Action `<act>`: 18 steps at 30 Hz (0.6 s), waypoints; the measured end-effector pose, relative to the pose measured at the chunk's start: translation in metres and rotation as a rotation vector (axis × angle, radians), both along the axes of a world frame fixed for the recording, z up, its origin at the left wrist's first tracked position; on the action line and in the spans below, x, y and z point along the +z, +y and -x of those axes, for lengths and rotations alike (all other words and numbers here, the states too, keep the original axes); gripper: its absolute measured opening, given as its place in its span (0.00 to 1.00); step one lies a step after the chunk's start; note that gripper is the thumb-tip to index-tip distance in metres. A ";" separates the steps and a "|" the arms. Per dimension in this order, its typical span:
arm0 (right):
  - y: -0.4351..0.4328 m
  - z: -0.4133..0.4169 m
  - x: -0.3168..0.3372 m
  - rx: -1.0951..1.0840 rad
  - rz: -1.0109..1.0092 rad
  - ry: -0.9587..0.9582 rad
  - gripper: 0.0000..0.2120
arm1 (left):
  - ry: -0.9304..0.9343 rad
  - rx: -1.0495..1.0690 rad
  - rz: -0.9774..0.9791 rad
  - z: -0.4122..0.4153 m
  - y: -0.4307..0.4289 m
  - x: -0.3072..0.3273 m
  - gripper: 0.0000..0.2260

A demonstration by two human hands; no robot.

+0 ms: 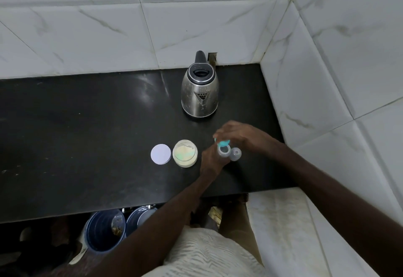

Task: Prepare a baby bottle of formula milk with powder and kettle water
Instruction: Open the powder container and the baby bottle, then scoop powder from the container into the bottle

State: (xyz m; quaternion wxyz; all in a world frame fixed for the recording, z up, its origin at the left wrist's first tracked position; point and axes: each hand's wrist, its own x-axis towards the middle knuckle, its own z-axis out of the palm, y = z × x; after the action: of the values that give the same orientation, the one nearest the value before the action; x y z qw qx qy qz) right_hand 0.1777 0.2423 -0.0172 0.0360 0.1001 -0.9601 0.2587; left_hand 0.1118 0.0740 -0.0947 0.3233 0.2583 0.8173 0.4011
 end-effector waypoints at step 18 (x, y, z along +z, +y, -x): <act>-0.042 -0.065 -0.089 -0.933 -0.090 -0.424 0.27 | 0.222 -0.130 -0.190 -0.001 -0.053 0.026 0.48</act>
State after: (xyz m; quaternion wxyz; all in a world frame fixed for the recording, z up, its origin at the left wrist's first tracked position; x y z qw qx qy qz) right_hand 0.2432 0.2000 -0.1058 -0.0521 -0.3920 -0.8990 0.1880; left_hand 0.1129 0.0213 -0.0684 0.2304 0.3829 0.7879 0.4237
